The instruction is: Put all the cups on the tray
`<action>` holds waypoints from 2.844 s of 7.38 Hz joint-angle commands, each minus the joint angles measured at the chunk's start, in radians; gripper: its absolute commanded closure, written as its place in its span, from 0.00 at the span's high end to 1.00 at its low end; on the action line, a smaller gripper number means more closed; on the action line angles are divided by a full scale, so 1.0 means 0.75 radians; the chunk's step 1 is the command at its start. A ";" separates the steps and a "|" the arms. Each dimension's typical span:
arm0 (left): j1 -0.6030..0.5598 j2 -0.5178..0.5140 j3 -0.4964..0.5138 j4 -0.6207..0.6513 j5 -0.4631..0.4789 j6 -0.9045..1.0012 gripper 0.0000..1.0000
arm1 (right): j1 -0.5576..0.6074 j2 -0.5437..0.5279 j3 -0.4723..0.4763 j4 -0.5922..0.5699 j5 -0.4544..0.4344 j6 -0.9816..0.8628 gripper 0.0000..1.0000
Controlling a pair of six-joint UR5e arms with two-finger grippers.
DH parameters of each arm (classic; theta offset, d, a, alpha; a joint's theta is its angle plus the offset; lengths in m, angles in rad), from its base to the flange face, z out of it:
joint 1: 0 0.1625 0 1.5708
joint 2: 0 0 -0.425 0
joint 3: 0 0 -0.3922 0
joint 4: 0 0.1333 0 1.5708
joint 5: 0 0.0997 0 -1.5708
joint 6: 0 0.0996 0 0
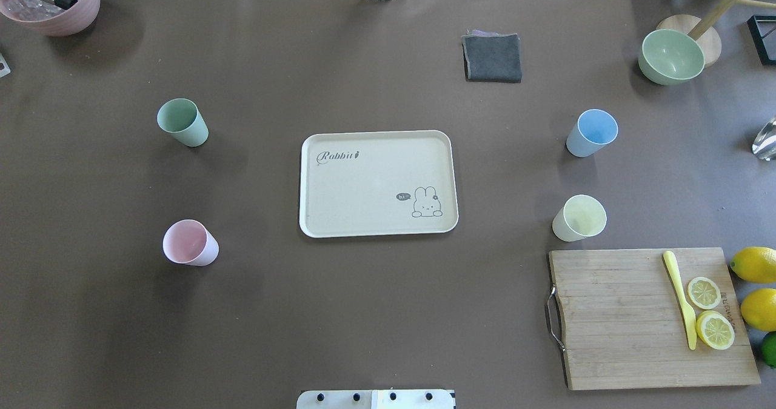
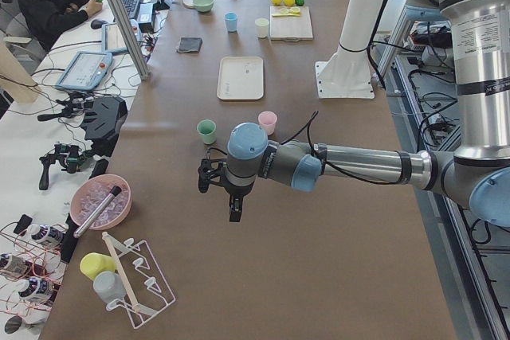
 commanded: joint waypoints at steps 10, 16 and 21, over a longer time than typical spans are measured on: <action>0.033 -0.084 -0.034 -0.199 -0.011 -0.018 0.98 | 0.000 -0.011 0.071 -0.002 0.002 0.008 1.00; 0.615 -0.197 -0.225 -0.262 0.244 -0.951 0.98 | -0.002 -0.011 0.116 -0.002 0.002 0.053 1.00; 1.184 -0.194 -0.332 -0.254 0.632 -1.282 0.96 | -0.214 0.030 0.269 0.073 -0.008 0.480 1.00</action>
